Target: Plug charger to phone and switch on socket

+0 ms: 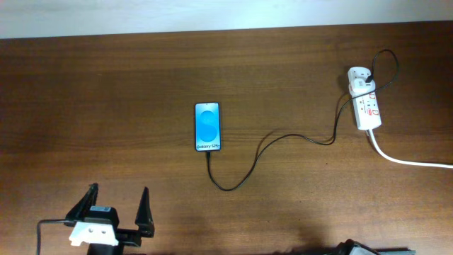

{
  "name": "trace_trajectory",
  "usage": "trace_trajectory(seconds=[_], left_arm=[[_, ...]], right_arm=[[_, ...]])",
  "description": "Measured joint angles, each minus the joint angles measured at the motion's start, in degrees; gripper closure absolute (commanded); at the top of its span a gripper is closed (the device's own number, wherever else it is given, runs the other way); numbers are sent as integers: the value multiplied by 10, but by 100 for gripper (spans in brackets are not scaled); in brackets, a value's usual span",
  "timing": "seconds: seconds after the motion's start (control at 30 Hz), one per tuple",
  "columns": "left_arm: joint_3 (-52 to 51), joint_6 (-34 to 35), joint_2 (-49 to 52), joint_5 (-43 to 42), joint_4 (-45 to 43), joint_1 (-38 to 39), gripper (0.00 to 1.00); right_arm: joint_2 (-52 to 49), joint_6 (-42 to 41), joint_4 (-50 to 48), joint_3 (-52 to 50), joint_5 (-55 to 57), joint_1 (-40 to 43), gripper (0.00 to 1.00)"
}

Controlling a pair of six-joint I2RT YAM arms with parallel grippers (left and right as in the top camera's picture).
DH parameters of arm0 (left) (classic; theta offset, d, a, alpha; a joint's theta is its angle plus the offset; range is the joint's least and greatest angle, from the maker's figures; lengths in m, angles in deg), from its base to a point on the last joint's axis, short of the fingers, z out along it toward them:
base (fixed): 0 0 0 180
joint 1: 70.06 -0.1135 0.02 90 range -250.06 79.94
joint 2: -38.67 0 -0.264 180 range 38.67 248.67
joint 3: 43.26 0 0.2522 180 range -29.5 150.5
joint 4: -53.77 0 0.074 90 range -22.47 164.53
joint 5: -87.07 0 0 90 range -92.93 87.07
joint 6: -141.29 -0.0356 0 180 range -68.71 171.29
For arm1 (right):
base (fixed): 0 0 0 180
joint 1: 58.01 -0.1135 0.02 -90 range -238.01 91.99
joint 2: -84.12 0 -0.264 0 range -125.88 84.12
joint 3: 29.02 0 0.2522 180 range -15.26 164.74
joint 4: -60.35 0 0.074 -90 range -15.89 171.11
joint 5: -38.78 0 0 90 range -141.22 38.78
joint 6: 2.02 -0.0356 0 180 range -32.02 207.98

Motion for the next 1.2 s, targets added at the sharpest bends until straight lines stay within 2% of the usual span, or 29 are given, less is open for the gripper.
trace_trajectory(seconds=[0.07, 0.3, 0.57, 0.67, 0.8, 0.97, 1.1, 1.2], left_arm=[[-16, -12, 0, 0, -33, 0, 1], [-172, -28, 0, 0, -251, 0, 1], [-352, -29, 0, -1, -467, 0, 1], [-375, -31, 0, -2, -468, 0, 1], [-378, -39, 1, -9, -388, 0, 1], [-378, -39, 3, -9, -388, 0, 1], [-378, -39, 3, -9, -388, 0, 1], [-378, -39, 3, -9, -388, 0, 1]], right_arm=[[0, 0, 0, 0, 12, -13, 82], [0, 0, 0, 0, 34, -30, 81], [0, -1, -45, 0, 35, -30, 70], [5, 0, -45, 0, 36, -30, 67], [19, 12, -46, 0, 43, -30, 63], [30, 20, -46, 0, 54, -33, 60], [32, 42, -37, -2, 90, -113, 54], [89, 52, -43, -75, 200, -217, 56]])
